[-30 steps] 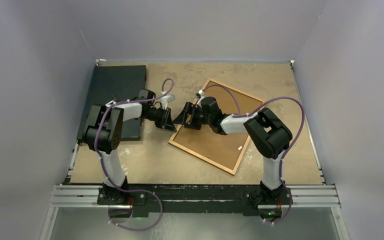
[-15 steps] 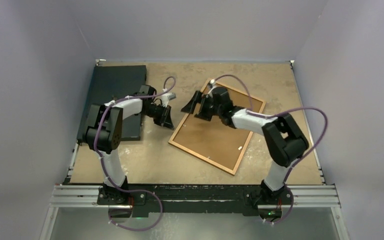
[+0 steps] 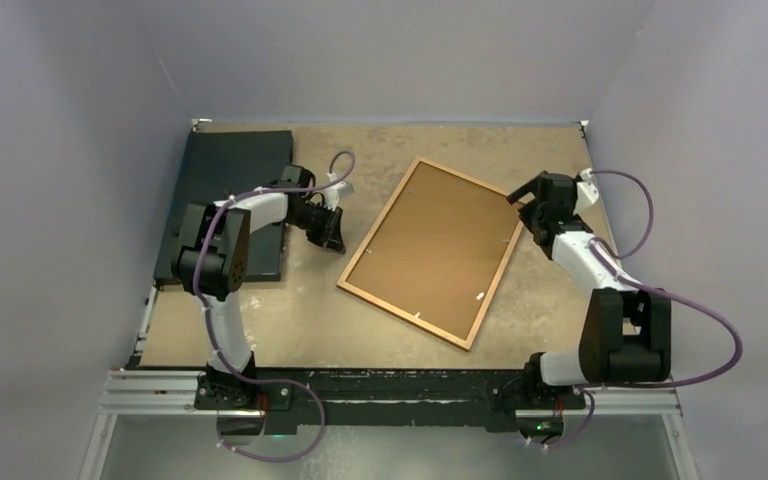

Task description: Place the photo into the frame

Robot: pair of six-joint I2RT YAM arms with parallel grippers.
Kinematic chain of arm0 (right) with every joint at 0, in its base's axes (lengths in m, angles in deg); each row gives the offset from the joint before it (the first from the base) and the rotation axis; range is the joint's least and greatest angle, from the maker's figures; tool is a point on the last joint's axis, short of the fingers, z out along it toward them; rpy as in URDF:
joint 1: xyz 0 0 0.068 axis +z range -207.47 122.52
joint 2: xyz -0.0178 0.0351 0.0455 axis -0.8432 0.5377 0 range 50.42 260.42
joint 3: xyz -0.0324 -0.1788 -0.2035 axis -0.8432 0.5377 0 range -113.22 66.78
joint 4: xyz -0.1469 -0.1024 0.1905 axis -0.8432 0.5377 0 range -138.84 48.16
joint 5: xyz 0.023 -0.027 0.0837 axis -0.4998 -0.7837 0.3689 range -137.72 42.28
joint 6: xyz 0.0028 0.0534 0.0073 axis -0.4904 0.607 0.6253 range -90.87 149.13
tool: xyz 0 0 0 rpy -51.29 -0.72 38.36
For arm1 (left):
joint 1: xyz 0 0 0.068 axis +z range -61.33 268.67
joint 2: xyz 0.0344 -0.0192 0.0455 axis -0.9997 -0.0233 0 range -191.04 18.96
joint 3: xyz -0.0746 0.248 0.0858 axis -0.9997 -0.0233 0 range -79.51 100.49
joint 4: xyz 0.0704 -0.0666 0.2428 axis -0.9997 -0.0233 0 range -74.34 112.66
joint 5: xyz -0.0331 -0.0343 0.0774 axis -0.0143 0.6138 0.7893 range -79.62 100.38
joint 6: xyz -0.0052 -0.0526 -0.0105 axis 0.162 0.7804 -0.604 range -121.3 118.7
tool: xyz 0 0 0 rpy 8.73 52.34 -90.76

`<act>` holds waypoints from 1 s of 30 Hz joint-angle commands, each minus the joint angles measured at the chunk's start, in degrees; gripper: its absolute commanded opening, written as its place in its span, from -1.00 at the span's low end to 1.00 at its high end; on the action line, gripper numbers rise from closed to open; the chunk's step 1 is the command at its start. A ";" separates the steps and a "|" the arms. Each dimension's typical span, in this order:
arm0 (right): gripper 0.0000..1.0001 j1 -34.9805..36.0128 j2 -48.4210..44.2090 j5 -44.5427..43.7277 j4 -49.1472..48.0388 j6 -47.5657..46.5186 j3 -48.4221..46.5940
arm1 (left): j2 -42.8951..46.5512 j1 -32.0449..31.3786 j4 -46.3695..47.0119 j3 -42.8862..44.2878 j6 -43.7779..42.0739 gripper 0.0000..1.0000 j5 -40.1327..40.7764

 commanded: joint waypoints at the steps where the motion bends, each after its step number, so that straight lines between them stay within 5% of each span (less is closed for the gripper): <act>1: 0.98 -3.22 0.76 -5.67 1.27 1.30 2.36 | 0.43 -0.40 1.86 -1.22 -2.60 -0.90 0.94; 11: 0.98 -3.83 17.59 12.52 -9.32 0.48 -4.04 | 3.58 -5.95 0.62 -6.17 -5.96 -0.90 1.01; 25: 0.98 4.34 26.07 22.60 -12.99 -3.71 -11.58 | 4.42 -10.72 -18.69 -3.94 -25.03 -0.82 -10.02; 30: 0.98 4.79 24.62 20.93 -8.59 -5.52 -13.32 | 6.19 -7.14 -19.18 -1.18 -22.82 -0.70 -6.41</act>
